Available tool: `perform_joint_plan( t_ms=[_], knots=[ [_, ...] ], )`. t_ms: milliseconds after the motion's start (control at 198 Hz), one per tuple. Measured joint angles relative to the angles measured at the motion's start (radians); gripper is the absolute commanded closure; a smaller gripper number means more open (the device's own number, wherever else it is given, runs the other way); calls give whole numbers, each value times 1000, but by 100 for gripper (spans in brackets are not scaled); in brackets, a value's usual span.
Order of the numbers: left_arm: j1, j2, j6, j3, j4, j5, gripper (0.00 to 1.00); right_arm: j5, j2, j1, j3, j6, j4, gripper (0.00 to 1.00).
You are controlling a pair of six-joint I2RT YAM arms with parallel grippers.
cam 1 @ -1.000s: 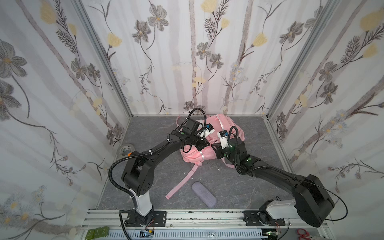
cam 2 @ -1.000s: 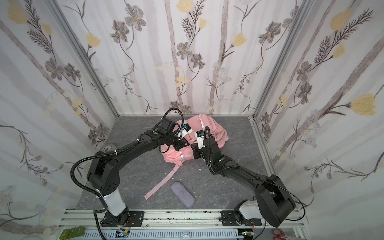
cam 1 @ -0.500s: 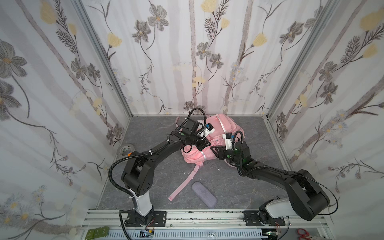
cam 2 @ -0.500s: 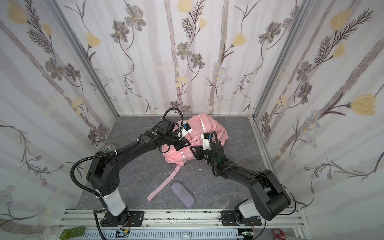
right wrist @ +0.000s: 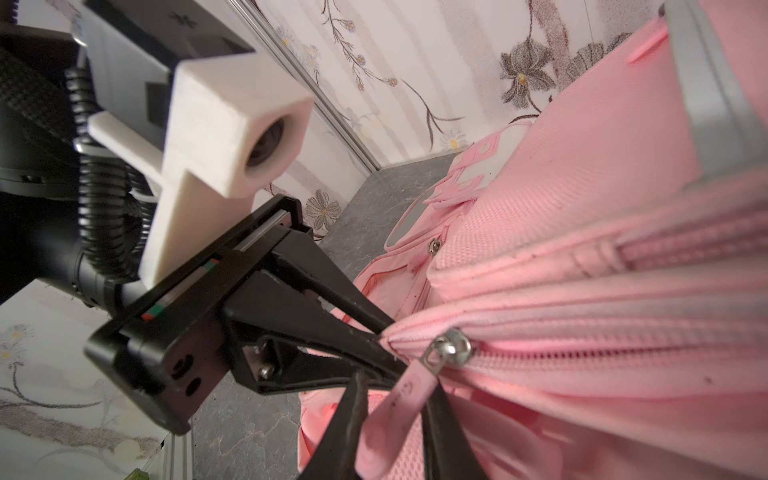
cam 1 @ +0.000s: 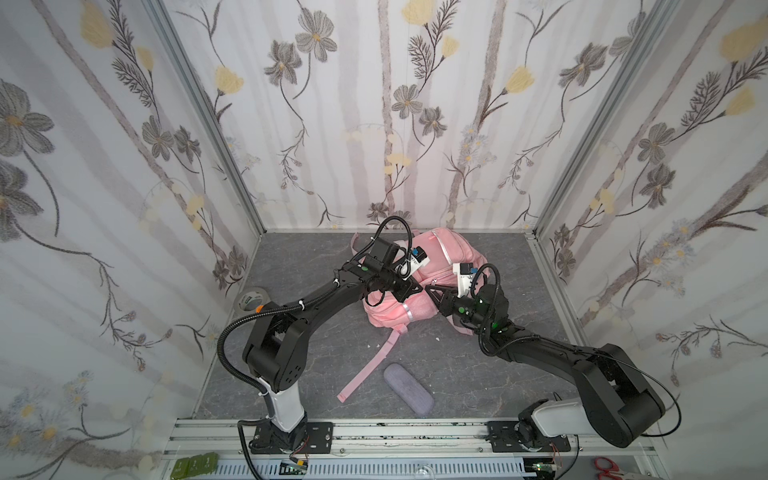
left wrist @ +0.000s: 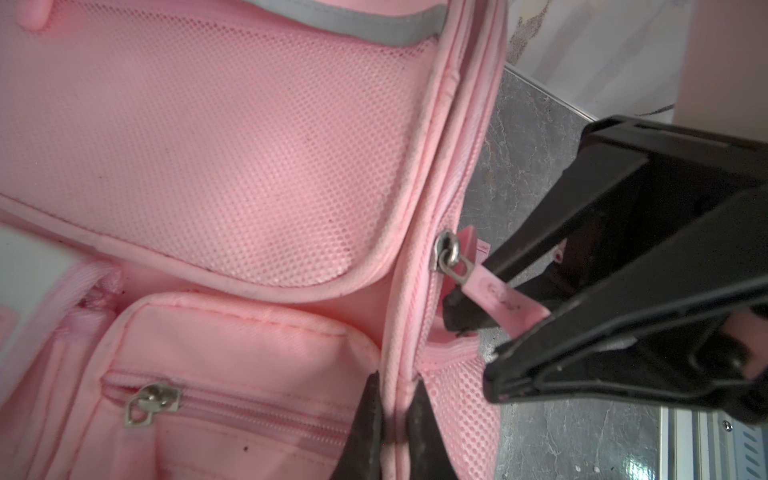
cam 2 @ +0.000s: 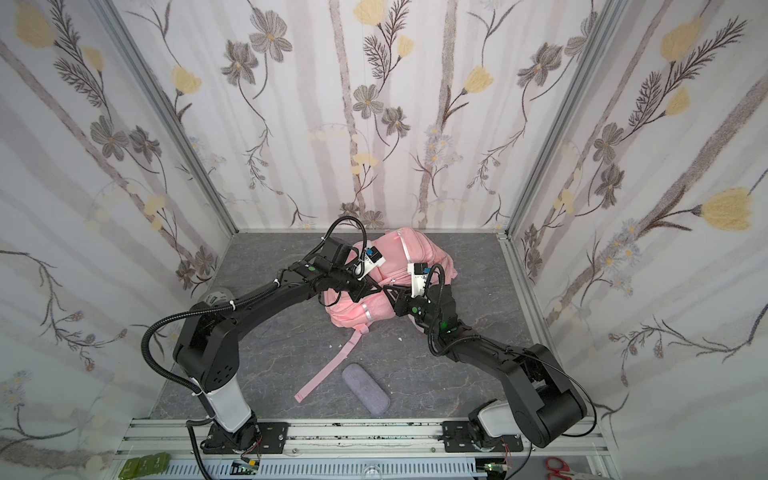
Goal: Pack the student bag
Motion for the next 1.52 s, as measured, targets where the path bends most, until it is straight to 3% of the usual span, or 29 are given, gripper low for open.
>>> perform_joint_plan(
  t_ms=[152,369,657,1300,1365,1522],
  knots=[
    [-1,2,-2,0,1,1,100,8,-2,-10,15,0,-28,76],
    [-1,6,-3,2,6,0,100,7,8,-27,37,19,-68,84],
    [-2,8,-3,2,9,-7,100,3,3,-33,73,24,-152,73],
    [-5,30,3,14,14,-26,100,56,14,-37,237,-155,-497,93],
    [-5,29,13,14,14,-30,100,55,16,-40,259,-163,-539,100],
    [-5,10,35,-8,33,-58,100,-67,33,-90,288,-148,-576,100]
  ],
)
